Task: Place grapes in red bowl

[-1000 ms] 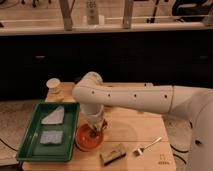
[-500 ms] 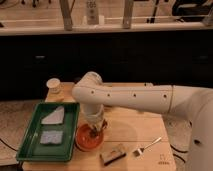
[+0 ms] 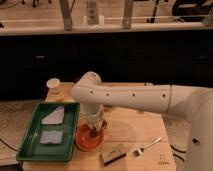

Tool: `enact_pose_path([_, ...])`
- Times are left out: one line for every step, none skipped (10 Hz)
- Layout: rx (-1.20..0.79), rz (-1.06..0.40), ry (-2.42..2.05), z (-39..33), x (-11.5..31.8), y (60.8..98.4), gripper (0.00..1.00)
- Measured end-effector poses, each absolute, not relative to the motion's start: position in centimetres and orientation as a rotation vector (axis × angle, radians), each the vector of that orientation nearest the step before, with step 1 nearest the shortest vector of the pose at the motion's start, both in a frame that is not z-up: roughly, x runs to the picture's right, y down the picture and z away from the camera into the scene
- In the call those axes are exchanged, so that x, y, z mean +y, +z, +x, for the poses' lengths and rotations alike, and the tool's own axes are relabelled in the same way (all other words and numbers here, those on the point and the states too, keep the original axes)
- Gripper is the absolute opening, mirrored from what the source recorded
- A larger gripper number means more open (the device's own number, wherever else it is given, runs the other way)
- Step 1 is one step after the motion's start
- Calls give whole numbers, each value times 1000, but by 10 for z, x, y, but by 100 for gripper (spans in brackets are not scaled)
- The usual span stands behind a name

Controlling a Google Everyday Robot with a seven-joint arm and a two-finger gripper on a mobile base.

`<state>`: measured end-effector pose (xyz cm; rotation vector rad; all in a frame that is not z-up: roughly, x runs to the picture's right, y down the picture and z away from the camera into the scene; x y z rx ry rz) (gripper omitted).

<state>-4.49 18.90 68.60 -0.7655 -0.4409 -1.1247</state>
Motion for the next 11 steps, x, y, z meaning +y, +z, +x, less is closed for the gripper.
enact_pose_path([-441, -766, -1126, -45, 189, 686, 4])
enact_pose_path([-441, -767, -1127, -45, 189, 686, 6])
enact_pose_path([-440, -768, -1127, -45, 189, 686, 10])
enact_pose_path([-439, -770, -1127, -45, 188, 686, 10])
enact_pose_path([-439, -771, -1127, -45, 188, 686, 10])
enact_pose_path([-439, -772, -1128, -46, 188, 685, 10])
enact_pose_path([-439, -773, -1130, -46, 188, 685, 10])
enact_pose_path([-439, -773, -1131, -46, 188, 685, 10])
enact_pose_path([-439, -775, -1131, -46, 188, 685, 10])
enact_pose_path([-439, -776, -1131, -46, 188, 685, 10])
enact_pose_path([-438, -778, -1132, -46, 188, 685, 10])
